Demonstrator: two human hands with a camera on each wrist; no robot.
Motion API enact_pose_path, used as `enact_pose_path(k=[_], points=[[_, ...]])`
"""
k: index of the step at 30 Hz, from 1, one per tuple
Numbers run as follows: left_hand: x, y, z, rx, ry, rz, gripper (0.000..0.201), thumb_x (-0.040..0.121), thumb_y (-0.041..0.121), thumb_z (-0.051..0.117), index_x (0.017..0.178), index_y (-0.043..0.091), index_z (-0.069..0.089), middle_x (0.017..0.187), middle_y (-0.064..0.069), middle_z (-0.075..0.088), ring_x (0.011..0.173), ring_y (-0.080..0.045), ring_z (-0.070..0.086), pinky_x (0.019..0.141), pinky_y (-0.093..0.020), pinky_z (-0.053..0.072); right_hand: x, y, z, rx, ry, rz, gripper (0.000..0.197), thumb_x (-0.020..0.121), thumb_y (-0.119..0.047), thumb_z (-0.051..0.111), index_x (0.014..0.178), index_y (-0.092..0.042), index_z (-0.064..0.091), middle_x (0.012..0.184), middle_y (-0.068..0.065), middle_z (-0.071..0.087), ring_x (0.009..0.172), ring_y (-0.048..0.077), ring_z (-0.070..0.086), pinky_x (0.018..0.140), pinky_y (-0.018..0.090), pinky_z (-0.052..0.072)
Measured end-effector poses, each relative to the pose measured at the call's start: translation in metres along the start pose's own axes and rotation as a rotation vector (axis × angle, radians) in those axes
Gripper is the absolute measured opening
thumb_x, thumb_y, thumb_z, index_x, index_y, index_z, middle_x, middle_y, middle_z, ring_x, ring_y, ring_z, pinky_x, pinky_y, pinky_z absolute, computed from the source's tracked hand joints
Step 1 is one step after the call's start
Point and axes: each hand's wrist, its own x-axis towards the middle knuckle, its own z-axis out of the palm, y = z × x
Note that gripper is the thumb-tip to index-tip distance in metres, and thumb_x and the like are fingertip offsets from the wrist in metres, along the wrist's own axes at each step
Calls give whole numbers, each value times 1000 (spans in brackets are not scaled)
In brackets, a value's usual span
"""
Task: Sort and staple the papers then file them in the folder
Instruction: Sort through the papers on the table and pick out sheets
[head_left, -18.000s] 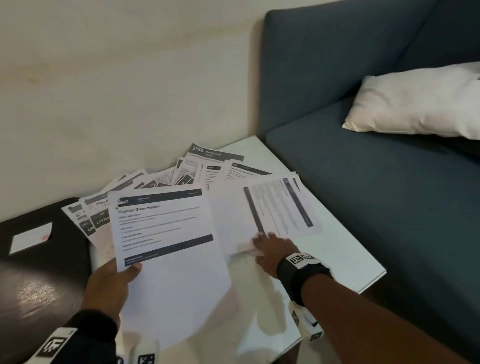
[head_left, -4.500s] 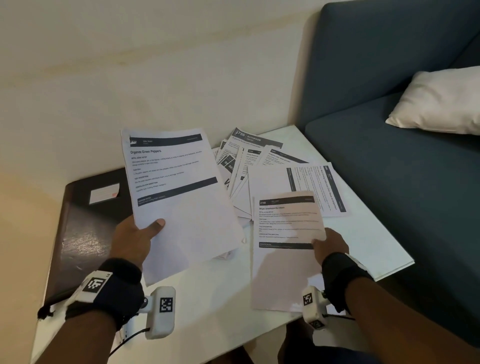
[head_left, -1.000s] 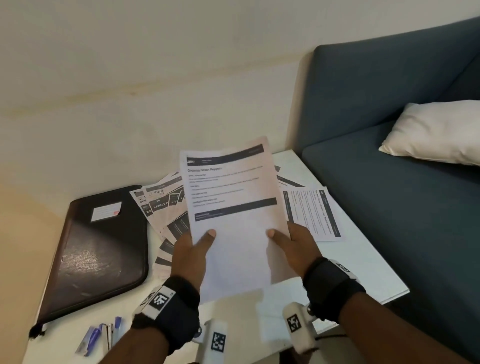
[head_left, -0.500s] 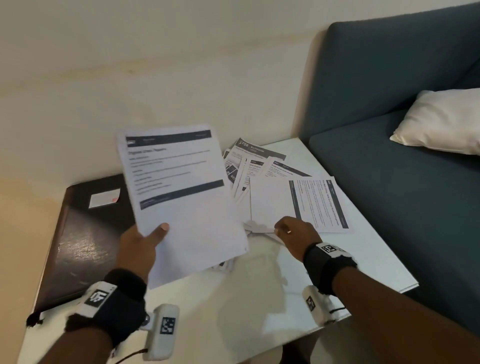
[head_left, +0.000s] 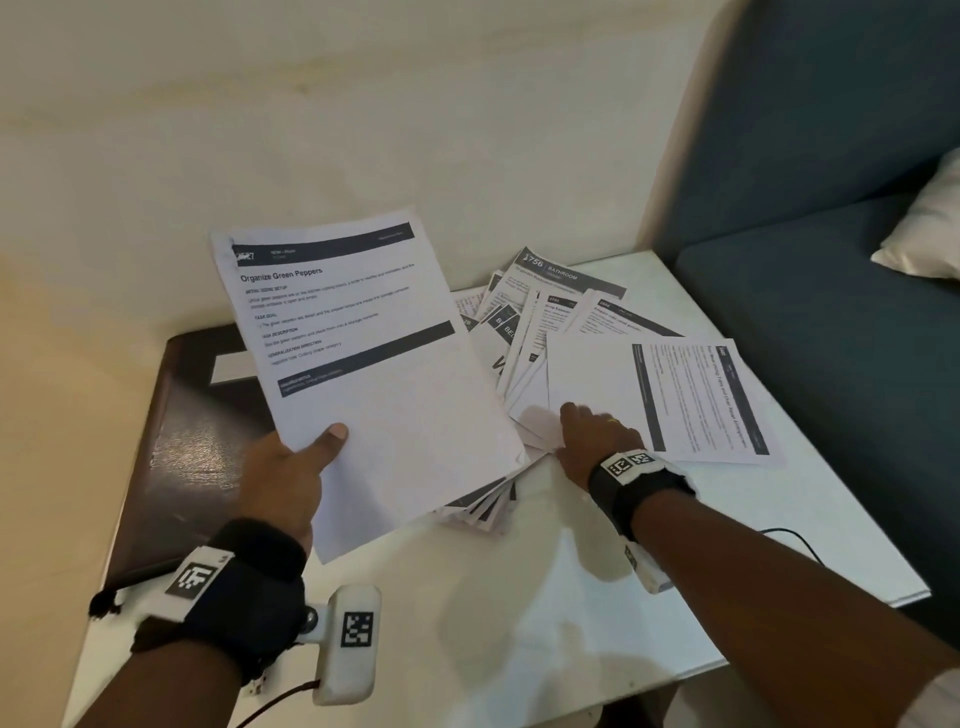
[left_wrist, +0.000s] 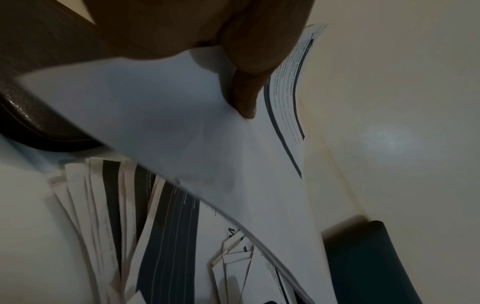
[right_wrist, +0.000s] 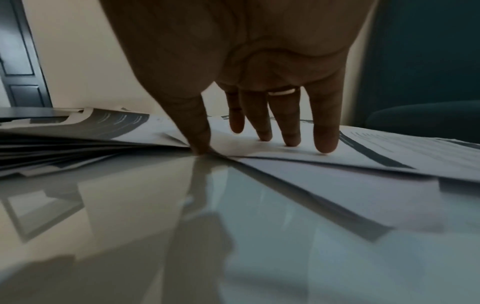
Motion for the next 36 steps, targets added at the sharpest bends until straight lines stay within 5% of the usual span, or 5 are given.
enact_pose_path(k=[8, 20, 27, 31, 36], points=[[0, 0, 0, 26, 11, 12, 16, 97, 21, 60, 111, 23, 53, 95, 9, 57, 86, -16, 53, 87, -40, 40, -5, 8, -20, 15, 48, 21, 13, 94, -22, 47, 103, -15, 54, 105, 10, 62, 94, 32, 61, 72, 32, 42], [2, 0, 5, 52, 18, 23, 17, 96, 21, 61, 111, 19, 54, 103, 1, 59, 95, -22, 54, 88, -41, 42, -11, 25, -34, 369, 175, 31, 20, 93, -35, 60, 87, -21, 46, 92, 6, 66, 85, 29, 62, 76, 39, 54], [1, 9, 6, -5, 56, 30, 18, 95, 18, 62, 111, 16, 54, 108, -3, 58, 97, -25, 52, 87, -38, 39, -70, 22, -26, 130, -116, -410, 16, 97, -40, 50, 110, -33, 44, 112, 3, 68, 96, 30, 65, 83, 39, 53], [-9, 11, 5, -18, 26, 21, 20, 95, 18, 63, 114, 19, 57, 112, 0, 60, 101, -25, 53, 90, -39, 39, -125, 31, -1, -88, -236, -731, 20, 95, -33, 56, 112, -22, 55, 125, 6, 62, 114, 33, 61, 94, 44, 49], [-18, 11, -2, 4, 44, 21, 29, 95, 17, 64, 123, 14, 58, 116, -1, 60, 103, -26, 54, 91, -38, 40, -161, 52, 21, -233, -345, -795, 11, 95, -35, 55, 97, -27, 48, 129, 15, 59, 121, 36, 58, 97, 52, 46]])
